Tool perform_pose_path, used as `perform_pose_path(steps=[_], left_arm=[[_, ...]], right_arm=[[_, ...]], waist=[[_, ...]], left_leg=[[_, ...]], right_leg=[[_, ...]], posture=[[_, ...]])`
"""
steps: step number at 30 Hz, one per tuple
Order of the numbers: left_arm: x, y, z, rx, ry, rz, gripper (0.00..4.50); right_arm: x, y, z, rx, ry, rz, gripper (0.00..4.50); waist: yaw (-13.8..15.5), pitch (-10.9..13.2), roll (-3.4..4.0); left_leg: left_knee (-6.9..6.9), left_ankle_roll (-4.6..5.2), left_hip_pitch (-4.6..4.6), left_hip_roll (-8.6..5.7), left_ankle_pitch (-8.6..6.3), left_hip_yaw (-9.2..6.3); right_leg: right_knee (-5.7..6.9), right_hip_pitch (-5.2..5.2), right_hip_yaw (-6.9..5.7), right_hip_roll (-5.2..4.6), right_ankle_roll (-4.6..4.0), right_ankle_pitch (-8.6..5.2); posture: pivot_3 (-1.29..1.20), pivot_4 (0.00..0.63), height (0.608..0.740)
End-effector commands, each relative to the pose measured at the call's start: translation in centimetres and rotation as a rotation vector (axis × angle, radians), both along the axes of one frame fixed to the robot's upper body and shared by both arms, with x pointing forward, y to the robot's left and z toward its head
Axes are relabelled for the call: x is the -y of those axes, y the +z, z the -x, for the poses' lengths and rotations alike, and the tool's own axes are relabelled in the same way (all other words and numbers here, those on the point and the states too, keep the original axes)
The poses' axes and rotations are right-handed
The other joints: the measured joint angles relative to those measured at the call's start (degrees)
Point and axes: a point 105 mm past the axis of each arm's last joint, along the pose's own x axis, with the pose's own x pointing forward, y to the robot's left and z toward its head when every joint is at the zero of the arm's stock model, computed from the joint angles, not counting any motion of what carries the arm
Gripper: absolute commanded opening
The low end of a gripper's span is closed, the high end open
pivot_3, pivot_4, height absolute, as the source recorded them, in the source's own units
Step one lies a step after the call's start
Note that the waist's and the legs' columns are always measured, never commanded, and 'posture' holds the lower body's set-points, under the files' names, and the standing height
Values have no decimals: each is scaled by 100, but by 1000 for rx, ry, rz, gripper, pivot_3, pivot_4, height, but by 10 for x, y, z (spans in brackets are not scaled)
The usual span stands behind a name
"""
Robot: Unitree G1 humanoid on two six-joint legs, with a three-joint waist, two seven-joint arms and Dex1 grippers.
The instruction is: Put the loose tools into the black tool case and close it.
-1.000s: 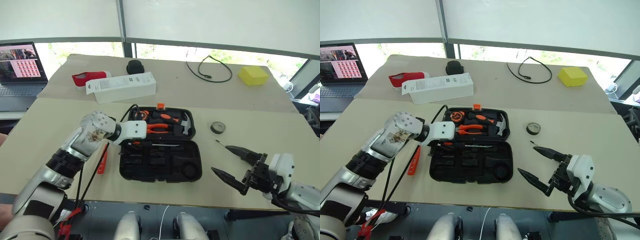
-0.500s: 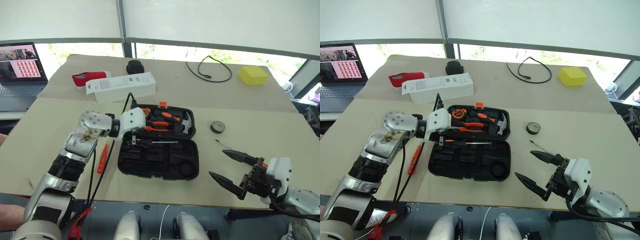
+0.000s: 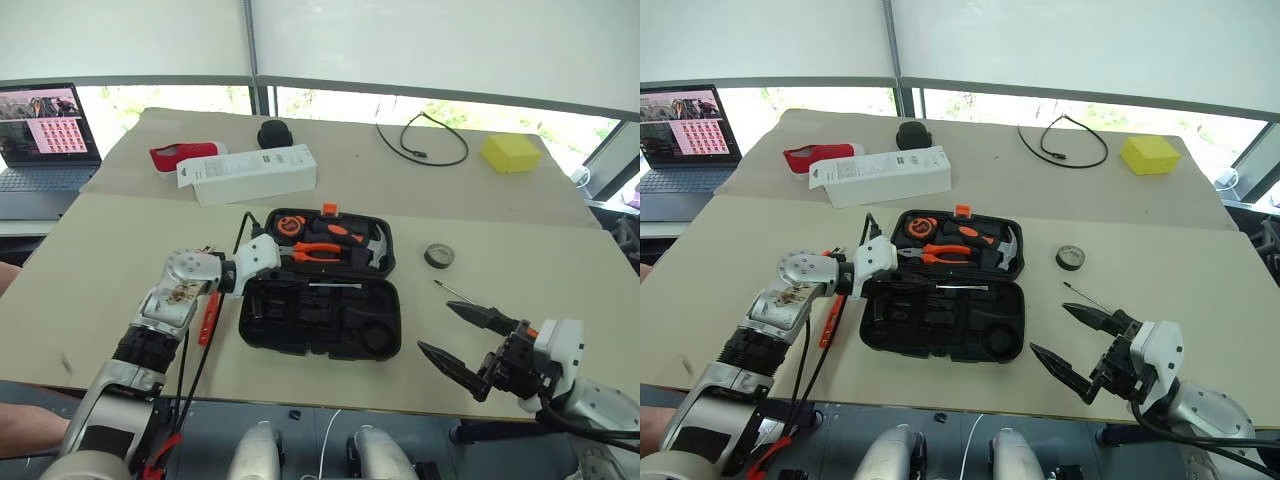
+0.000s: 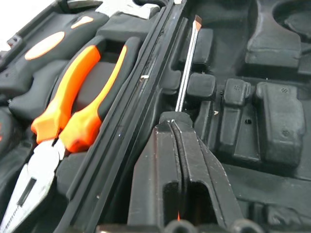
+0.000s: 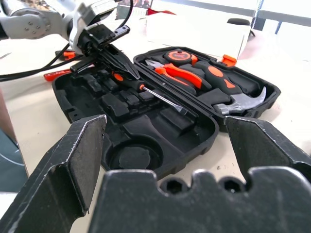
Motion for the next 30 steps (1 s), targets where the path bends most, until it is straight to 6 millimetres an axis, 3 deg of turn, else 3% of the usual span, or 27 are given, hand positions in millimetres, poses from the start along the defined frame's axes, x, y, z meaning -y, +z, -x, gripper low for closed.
perform_pose_path(steps=[1, 6, 8, 11, 13, 15, 18, 21, 25, 30], left_arm=[[13, -14, 0, -22, -9, -37, 18], [17, -27, -2, -41, -13, -107, 18], [21, -7, -6, -22, 5, 39, 18], [11, 26, -4, 13, -8, 244, 717], [-11, 51, 3, 38, -18, 382, 1455], [-36, 63, 17, 11, -54, 466, 2136], [-60, 58, 33, -43, -57, 444, 3309], [-92, 53, 66, -60, -82, 453, 4336], [-110, 39, 95, -131, -61, 439, 4426], [-93, 25, 128, -154, -112, 506, 4426]], right_arm=[[-4, 8, 4, 32, 9, 2, 4500], [-3, 5, 4, 26, 0, 1, 4500], [4, 6, 2, 36, -46, 3, 4500], [22, 7, 4, 53, -120, 25, 4500], [40, 4, 8, 47, -182, 57, 4500], [59, 0, 14, 43, -242, 98, 4500], [76, -6, 23, 28, -293, 132, 4500], [109, -25, 43, -28, -402, 181, 4500], [131, -42, 61, -79, -478, 208, 4500], [148, -41, 55, -57, -518, 254, 4500]], waist=[[18, -1, 2], [29, -8, 14], [32, -14, 23], [25, -13, 25], [-17, -12, 23], [-68, -11, 23], [-140, -12, 41], [-155, -17, 57], [-138, -14, 54], [-155, -21, 68]], left_leg=[[2, 0, 0, -1, 0, -1], [6, 0, 10, -2, 0, -2], [5, 1, 25, -2, -1, -3], [6, 2, 22, -2, -1, -5], [6, 2, 2, 0, -1, -5], [5, 2, -24, 4, -1, -6], [-11, 2, -12, 7, -2, -9], [-13, 2, 7, 4, -2, 0], [-21, 1, 9, 8, -3, 1], [-21, 0, 24, 15, -3, 7]], right_leg=[[0, 2, 0, 0, 1, 0], [-5, 18, 0, 0, 5, 2], [-11, 37, -1, 0, 5, 1], [-14, 36, 0, 0, 6, 1], [-11, 15, 0, 1, 5, 2], [-4, -16, 1, 7, 3, 3], [-3, -14, 0, 11, -3, -1], [-8, 2, 4, 1, -1, -2], [-13, -1, 1, -2, -7, -8], [-14, 4, 7, -16, -47, -40]], posture=[[0, 150, 740], [0, 150, 740], [0, 150, 740], [0, 150, 740], [0, 150, 740], [0, 150, 740], [0, 150, 740], [0, 150, 740], [0, 150, 740], [0, 150, 740]])
